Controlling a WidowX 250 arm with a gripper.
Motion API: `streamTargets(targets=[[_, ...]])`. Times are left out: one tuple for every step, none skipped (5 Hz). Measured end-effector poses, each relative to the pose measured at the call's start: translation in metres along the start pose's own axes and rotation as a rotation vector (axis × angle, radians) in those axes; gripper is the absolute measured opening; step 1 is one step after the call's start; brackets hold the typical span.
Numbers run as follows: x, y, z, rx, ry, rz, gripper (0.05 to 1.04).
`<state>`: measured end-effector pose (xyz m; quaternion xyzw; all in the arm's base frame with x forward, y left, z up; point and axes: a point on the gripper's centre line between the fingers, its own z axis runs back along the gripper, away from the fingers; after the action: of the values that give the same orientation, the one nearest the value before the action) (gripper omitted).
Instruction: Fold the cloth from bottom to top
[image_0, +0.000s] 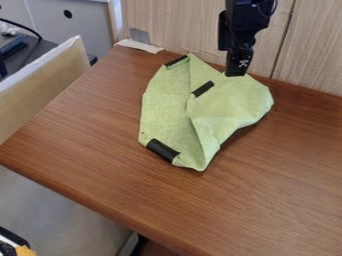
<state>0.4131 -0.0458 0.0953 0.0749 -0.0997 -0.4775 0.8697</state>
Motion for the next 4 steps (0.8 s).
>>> streamTargets(targets=[[-0.004, -0.008, -0.016, -0.038, 0.026, -0.005, 1.000], [-0.015, -0.022, -0.021, -0.060, 0.025, -0.051, 1.000], [-0.028, -0.029, -0.009, -0.020, 0.001, -0.087, 1.000], [-0.042, -0.042, -0.002, -0.009, 0.011, -0.150, 1.000]])
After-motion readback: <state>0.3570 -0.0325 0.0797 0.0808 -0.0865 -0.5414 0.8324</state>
